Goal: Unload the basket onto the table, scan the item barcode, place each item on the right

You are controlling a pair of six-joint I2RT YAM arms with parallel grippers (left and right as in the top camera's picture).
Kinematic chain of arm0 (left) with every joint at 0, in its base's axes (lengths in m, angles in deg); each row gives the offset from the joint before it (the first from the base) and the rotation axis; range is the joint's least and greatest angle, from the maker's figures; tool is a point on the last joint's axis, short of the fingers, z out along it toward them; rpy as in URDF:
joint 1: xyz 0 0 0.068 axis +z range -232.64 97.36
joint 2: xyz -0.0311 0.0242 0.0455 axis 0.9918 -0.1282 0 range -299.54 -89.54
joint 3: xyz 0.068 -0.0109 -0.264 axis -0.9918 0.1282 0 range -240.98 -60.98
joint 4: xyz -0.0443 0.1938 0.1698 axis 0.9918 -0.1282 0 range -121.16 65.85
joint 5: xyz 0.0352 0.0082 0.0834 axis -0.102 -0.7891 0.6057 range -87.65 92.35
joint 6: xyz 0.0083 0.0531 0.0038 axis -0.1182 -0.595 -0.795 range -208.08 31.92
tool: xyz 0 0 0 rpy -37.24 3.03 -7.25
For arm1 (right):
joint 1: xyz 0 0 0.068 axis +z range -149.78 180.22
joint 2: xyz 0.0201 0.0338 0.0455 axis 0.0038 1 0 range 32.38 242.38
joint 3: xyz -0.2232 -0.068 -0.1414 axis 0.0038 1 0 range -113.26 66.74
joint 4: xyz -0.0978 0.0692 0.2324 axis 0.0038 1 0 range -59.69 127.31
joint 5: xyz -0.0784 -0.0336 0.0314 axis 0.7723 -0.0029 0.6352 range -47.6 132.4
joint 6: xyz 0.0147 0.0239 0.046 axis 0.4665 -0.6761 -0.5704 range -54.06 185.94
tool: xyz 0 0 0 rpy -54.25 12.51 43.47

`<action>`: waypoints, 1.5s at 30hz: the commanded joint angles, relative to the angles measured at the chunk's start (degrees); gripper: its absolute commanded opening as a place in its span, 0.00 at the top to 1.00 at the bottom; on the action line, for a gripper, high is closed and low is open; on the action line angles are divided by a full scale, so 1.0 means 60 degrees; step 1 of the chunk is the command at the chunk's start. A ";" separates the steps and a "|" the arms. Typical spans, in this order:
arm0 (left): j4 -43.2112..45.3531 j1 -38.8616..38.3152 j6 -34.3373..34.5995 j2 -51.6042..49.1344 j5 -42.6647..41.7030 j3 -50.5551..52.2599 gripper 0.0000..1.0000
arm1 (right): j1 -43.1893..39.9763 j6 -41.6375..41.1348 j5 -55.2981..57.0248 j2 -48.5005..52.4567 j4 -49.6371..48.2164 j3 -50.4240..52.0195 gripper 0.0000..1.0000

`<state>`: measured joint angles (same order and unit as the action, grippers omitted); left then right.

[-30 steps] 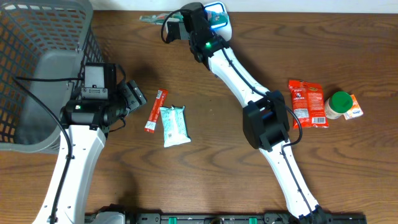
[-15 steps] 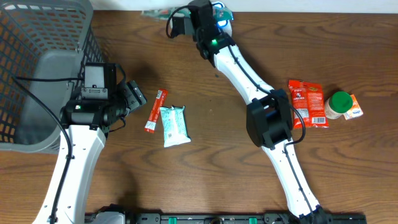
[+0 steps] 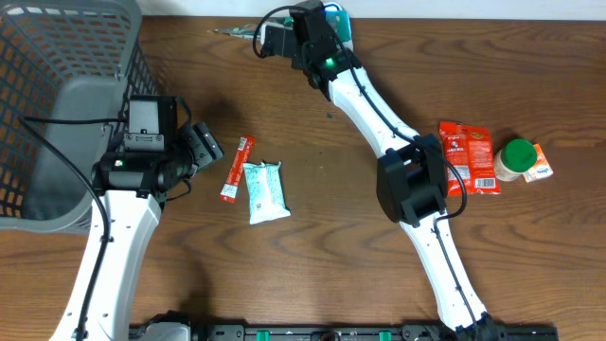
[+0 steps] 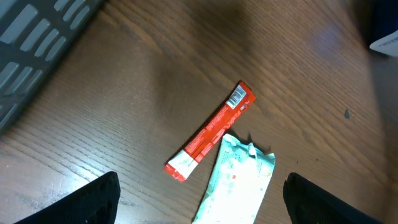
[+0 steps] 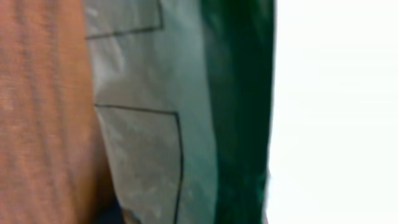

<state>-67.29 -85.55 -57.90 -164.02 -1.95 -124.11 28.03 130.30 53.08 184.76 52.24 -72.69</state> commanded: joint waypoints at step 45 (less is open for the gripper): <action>-0.0022 0.0029 -0.0015 0.0000 0.0087 -0.0113 0.15 | 0.0178 0.0182 0.0667 -0.0845 -0.1971 -0.0120 0.99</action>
<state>-67.27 -85.55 -57.90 -164.02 -1.97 -124.11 28.34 130.85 55.74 183.86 40.74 -72.69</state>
